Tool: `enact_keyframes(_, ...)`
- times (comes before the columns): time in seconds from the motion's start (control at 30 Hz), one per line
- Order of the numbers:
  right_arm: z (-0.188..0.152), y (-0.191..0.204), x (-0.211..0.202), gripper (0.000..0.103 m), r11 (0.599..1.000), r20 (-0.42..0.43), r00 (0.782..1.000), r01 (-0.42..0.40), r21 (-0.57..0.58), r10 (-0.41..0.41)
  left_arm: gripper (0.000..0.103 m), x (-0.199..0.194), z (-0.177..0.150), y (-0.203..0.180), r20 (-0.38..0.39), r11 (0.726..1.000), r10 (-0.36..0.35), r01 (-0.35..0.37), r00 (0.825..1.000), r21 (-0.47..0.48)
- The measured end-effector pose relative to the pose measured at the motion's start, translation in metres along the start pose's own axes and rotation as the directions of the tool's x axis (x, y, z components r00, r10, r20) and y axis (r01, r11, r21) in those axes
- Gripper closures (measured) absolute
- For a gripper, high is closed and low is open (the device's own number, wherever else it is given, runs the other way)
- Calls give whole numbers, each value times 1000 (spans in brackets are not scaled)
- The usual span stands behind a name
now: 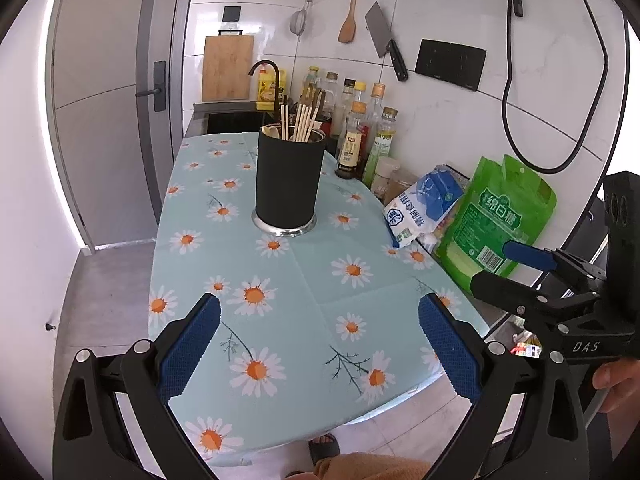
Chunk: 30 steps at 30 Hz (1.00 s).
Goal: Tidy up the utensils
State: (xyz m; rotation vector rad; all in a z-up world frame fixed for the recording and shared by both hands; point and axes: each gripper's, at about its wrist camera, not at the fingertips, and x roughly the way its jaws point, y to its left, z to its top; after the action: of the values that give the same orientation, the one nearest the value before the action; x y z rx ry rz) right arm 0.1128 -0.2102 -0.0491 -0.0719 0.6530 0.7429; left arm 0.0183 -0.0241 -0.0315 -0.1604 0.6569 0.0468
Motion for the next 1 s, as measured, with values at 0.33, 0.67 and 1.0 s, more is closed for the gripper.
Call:
enact_keyframes(0.33,-2,-1,3,5,1000,-12,1000,-13,12,13,6,0,-3,0,-6,1000,4,-4,1000,6)
enact_keyframes(0.67,-3,5,1,5,1000,-16,1000,-10,-6,10,6,-2,-7,2,-13,1000,12,-12,1000,7)
enact_keyframes(1.0,-5,8,2,5,1000,-21,1000,-23,-12,23,6,-4,-11,4,-18,1000,12,-12,1000,-2)
